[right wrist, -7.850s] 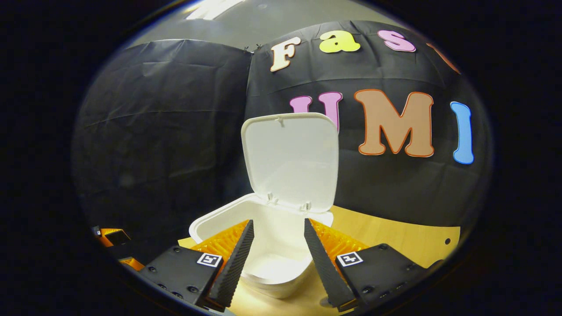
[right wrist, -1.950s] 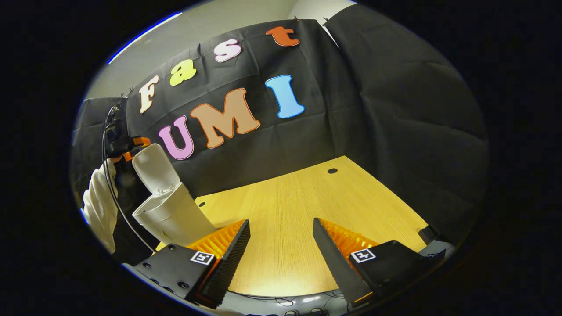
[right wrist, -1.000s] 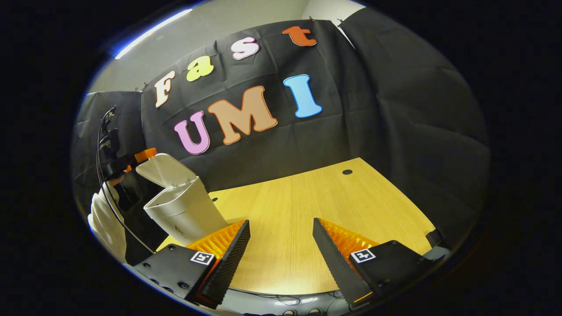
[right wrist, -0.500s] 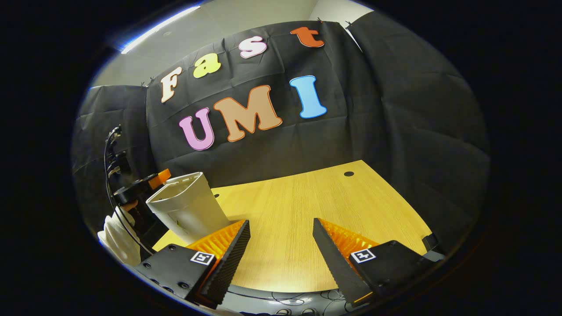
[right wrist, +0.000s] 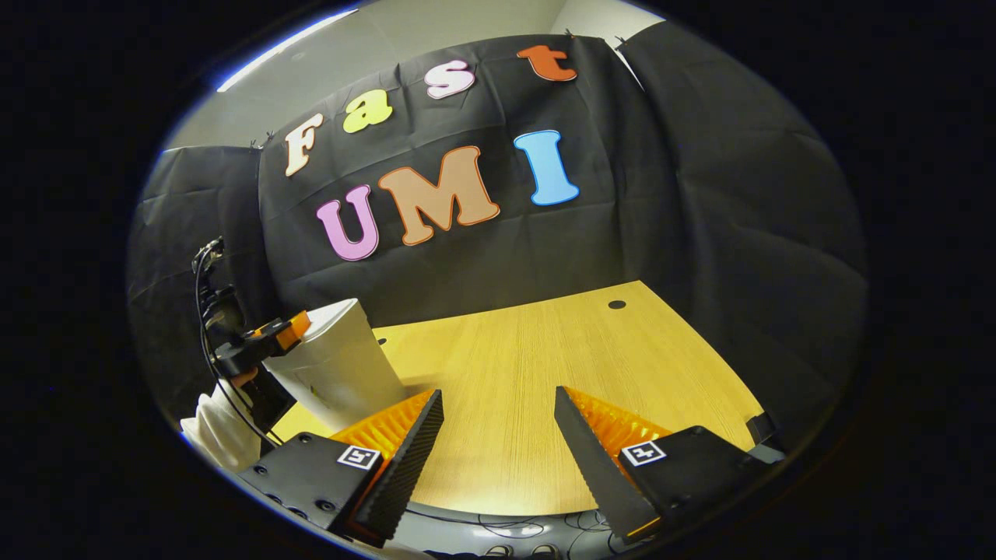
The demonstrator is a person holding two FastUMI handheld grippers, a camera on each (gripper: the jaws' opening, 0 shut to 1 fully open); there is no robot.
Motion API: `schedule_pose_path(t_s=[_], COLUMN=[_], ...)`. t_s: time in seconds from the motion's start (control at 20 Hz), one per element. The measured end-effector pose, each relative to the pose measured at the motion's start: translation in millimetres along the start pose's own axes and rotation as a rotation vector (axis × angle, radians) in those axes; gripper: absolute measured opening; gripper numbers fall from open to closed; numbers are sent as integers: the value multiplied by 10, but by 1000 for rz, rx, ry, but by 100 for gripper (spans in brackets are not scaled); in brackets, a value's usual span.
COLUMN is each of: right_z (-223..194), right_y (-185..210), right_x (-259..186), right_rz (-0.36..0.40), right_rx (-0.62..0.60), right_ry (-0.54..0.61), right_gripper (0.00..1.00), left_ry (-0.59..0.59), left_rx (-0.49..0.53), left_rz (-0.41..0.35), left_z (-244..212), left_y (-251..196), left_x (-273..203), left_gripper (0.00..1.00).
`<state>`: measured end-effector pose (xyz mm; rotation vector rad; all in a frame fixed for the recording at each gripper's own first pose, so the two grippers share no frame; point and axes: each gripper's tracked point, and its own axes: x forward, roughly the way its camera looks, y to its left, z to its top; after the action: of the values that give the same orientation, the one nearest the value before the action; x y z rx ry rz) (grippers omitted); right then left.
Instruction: Press the lid of the desktop garbage bin to open it, pick up the crumpled paper on the desktop and throw it into the bin, then pick up the pop can on the desktop and drop it into the bin, and finally close the garbage bin lid.
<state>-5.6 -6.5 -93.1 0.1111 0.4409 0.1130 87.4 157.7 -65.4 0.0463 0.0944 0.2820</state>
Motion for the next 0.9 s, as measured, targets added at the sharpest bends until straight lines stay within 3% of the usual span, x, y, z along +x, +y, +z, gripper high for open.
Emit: schedule_pose_path(t_s=[0.25, 0.6, 0.7, 0.9], right_z=[-61, -28, 11, 40], right_y=[-1, 63, 61, 24], right_x=[22, -1, -1, -18], right_rz=[-6, 9, 9, 3], right_rx=[27, 6, -13, -8], right_ry=[0, -6, -11, -15], right_gripper=[96, 96, 96, 94], left_ry=[14, 36, -5, 15], left_rx=[-27, 0, -6, -4], left_rz=[37, -18, -32, -11], left_z=[-64, -77, -50, -13], left_y=[13, -58, -57, -27], left_x=[31, 0, -1, 8], left_gripper=[93, 95, 94, 94])
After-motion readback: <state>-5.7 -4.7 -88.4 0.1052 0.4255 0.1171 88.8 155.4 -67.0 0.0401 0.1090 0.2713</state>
